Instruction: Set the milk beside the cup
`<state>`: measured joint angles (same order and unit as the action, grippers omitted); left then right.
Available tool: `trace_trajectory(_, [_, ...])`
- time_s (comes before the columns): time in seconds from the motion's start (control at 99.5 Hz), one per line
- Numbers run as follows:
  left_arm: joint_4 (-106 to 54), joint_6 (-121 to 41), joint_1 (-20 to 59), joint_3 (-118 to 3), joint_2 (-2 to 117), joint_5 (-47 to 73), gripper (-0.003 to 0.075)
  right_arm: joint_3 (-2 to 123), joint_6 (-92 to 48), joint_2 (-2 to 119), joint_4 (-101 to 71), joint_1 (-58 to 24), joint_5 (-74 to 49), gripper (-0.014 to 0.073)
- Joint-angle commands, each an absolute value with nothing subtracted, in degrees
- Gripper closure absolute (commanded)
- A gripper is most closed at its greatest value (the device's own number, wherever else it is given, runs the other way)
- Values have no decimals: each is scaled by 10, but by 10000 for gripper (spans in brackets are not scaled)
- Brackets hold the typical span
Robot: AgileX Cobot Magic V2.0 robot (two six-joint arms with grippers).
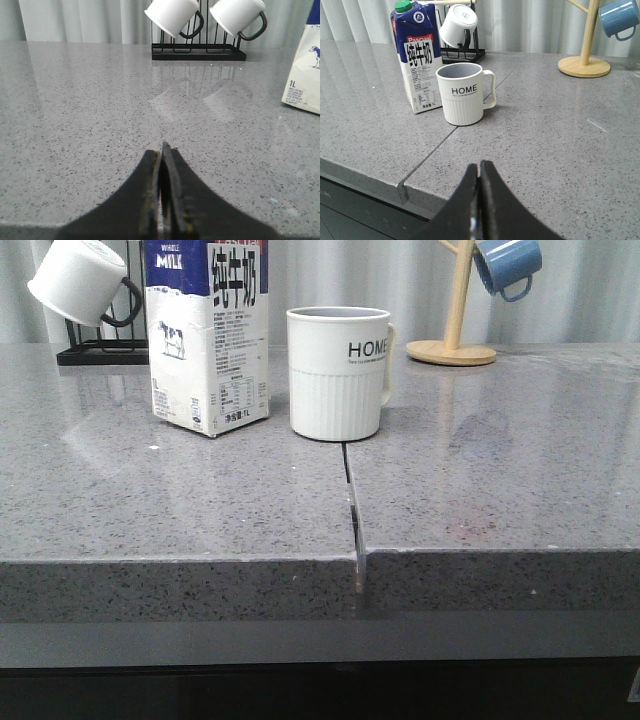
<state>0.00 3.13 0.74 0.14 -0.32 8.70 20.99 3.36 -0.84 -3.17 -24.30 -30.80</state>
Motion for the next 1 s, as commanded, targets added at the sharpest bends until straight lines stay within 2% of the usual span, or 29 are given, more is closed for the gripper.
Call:
trace_trajectory(0.0, [-8, 35, 6, 25, -22, 35, 741, 220, 30, -13, -27, -242, -256, 664])
trace_trajectory(0.09, [-8, 35, 6, 25, -22, 35, 741, 201, 30, -13, -27, -230, -192, 664])
trace_trajectory(0.221, [-8, 35, 6, 25, -22, 35, 741, 146, 30, -13, -24, -158, -83, 664])
trace_trajectory(0.402, [-8, 35, 6, 25, -22, 35, 741, 72, 29, -13, -17, -41, -48, 664])
trace_trajectory(0.522, [-8, 35, 6, 25, -22, 35, 741, 30, 29, -13, -10, 6, 0, 664])
trace_trajectory(0.633, [-8, 35, 6, 25, -22, 35, 741, -8, 29, -14, -6, 20, 64, 664])
trace_trajectory(0.995, [-8, 35, 6, 25, -22, 35, 741, -6, 29, -17, 0, 20, 40, 664])
